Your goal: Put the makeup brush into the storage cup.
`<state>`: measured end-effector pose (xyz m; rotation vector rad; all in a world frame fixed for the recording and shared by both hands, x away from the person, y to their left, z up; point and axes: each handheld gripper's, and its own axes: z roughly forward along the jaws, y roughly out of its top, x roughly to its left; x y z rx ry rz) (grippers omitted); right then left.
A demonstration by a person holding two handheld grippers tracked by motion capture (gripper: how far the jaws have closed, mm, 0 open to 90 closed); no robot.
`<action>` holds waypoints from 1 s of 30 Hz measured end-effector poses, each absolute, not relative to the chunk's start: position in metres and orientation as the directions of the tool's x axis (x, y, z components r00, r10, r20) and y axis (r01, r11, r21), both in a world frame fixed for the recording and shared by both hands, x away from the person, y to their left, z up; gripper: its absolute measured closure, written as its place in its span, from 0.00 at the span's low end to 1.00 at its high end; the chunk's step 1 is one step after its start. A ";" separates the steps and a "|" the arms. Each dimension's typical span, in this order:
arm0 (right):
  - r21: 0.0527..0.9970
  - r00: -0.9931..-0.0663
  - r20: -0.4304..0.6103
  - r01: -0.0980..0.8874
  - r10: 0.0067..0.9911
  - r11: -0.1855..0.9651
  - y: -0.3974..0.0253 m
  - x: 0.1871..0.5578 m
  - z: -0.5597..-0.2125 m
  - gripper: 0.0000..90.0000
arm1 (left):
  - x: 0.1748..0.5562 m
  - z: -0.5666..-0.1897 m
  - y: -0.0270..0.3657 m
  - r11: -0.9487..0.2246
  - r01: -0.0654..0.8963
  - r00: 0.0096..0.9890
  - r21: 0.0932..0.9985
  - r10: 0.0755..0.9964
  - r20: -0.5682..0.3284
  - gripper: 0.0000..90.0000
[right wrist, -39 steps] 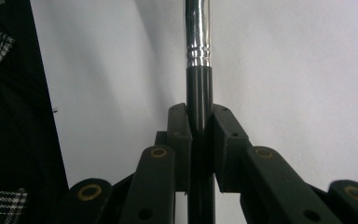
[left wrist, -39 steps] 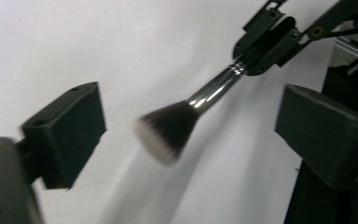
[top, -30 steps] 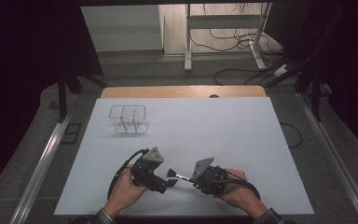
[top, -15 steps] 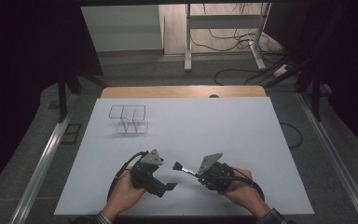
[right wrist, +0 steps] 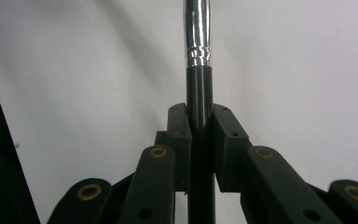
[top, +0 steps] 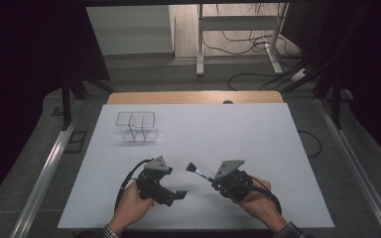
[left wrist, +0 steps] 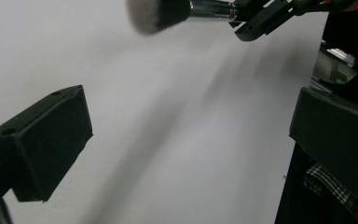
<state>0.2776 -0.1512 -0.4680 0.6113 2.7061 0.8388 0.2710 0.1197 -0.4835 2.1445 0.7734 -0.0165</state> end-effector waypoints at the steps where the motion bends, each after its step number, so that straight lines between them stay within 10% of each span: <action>1: 0.592 -0.880 -0.099 0.322 0.464 0.739 -0.151 0.277 -0.467 0.87 | 0.271 -0.483 0.120 -0.452 0.540 0.805 0.710 0.524 -0.278 0.00; 30: 0.729 -0.879 -0.033 0.305 0.476 0.613 -0.132 0.261 -0.464 0.87 | 0.279 -0.477 0.108 -0.351 0.626 0.767 0.697 0.443 -0.465 0.06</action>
